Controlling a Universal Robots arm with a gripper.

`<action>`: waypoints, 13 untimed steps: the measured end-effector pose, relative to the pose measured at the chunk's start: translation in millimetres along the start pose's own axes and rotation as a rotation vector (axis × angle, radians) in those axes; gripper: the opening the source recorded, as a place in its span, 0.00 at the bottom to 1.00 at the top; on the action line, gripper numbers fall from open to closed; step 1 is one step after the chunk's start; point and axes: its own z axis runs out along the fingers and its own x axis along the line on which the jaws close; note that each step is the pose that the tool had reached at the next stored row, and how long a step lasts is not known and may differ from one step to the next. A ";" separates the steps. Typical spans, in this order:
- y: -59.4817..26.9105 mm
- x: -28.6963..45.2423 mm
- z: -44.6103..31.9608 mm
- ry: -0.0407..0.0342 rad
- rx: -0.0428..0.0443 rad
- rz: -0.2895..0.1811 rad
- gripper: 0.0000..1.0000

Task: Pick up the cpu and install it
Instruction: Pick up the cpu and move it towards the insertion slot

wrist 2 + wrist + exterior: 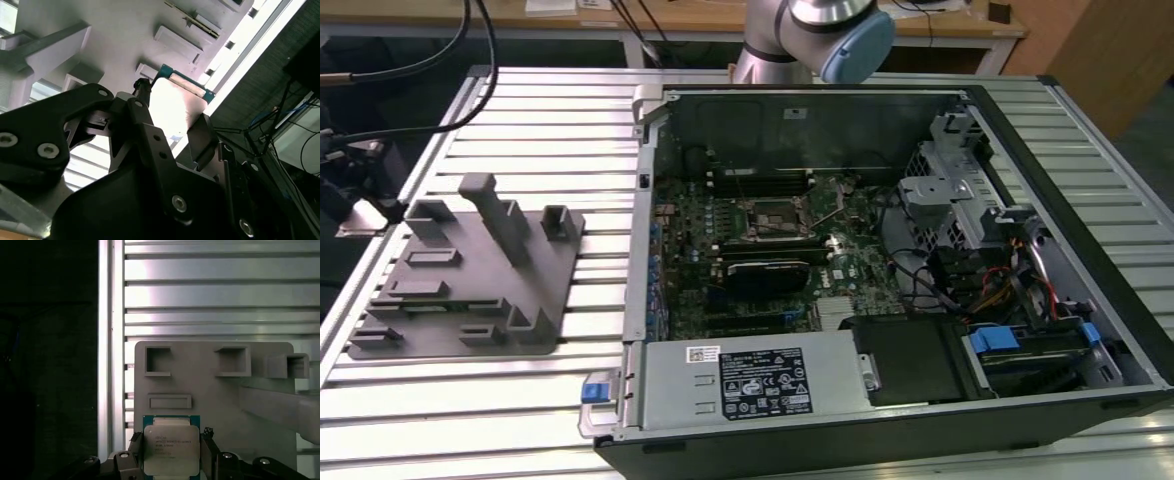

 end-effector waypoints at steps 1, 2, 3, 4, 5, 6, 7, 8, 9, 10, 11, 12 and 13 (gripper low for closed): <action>0.1 0.0 -2.1 0.0000 -0.0002 0.000 0.54; 0.3 0.0 -4.1 -0.0001 -0.0006 0.000 0.54; 0.4 0.1 -6.4 0.0000 -0.0008 0.000 0.54; 0.6 0.1 -8.5 0.0000 -0.0012 0.000 0.54; 0.7 0.1 -10.8 0.0000 -0.0015 0.000 0.54; 0.9 0.1 -12.9 0.0001 -0.0017 0.000 0.54; 1.0 0.1 -15.0 0.0001 -0.0019 0.000 0.54; 1.1 0.1 -17.1 0.0000 -0.0021 0.000 0.54; 1.3 0.1 -19.2 0.0000 -0.0023 0.000 0.54; 1.4 0.1 -21.4 0.0000 -0.0023 0.000 0.54; 1.6 0.1 -23.9 0.0001 -0.0024 0.000 0.54; 1.8 0.1 -26.4 0.0001 -0.0026 0.000 0.54; 1.9 0.1 -29.0 0.0001 -0.0027 0.000 0.54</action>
